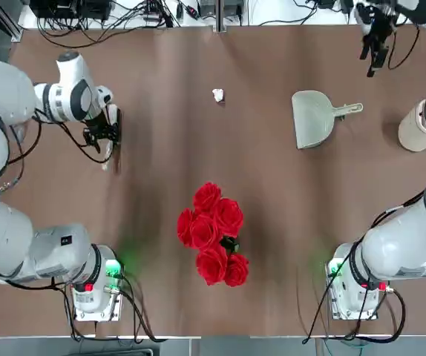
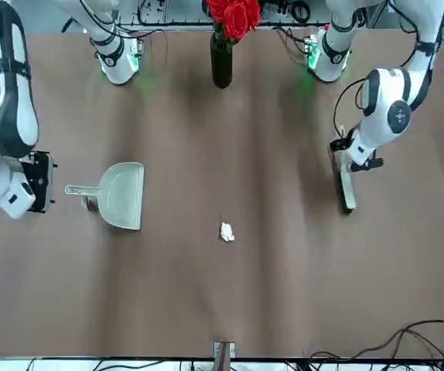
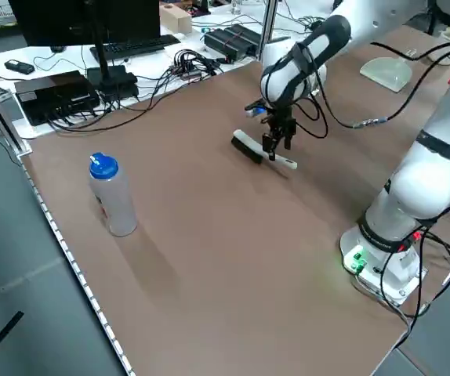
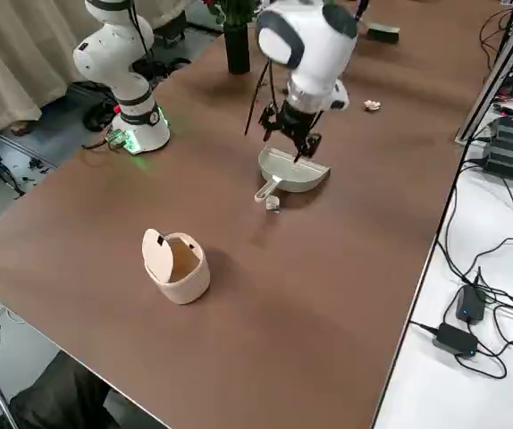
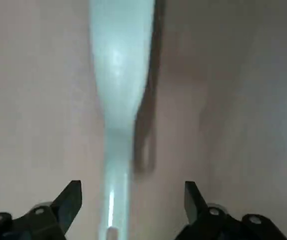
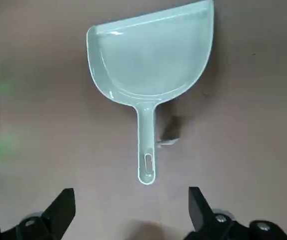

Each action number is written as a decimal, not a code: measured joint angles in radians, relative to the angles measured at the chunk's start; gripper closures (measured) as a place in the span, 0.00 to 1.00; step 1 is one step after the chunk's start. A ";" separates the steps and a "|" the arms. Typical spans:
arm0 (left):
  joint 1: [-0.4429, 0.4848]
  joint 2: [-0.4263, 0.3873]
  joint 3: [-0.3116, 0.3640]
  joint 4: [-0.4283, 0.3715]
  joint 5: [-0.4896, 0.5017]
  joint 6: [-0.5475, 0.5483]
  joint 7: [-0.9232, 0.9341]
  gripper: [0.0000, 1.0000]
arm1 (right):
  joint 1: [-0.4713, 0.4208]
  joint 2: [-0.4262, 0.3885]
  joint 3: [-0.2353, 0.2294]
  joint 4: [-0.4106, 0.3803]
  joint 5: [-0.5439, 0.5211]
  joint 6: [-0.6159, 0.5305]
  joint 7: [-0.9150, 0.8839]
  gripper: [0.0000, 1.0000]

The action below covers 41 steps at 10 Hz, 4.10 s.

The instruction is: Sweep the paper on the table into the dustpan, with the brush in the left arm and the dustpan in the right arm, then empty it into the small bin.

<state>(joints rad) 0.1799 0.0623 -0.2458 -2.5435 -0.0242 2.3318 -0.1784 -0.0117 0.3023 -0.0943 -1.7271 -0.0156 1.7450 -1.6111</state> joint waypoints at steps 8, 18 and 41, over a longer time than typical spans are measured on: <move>0.006 0.013 -0.007 -0.004 0.007 0.001 -0.004 0.34 | -0.013 -0.026 0.000 -0.315 0.000 0.347 -0.043 0.00; 0.014 0.021 -0.004 -0.007 0.064 -0.011 -0.042 0.63 | -0.037 -0.013 0.000 -0.432 0.000 0.582 -0.045 0.00; -0.042 0.181 -0.149 0.503 0.090 -0.446 0.025 0.73 | 0.077 0.020 0.019 -0.430 0.000 0.621 0.083 0.67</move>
<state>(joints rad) 0.1384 0.2431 -0.3947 -2.0407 0.0662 1.8853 -0.1534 0.0649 0.3219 -0.0751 -2.1575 -0.0154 2.3661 -1.5281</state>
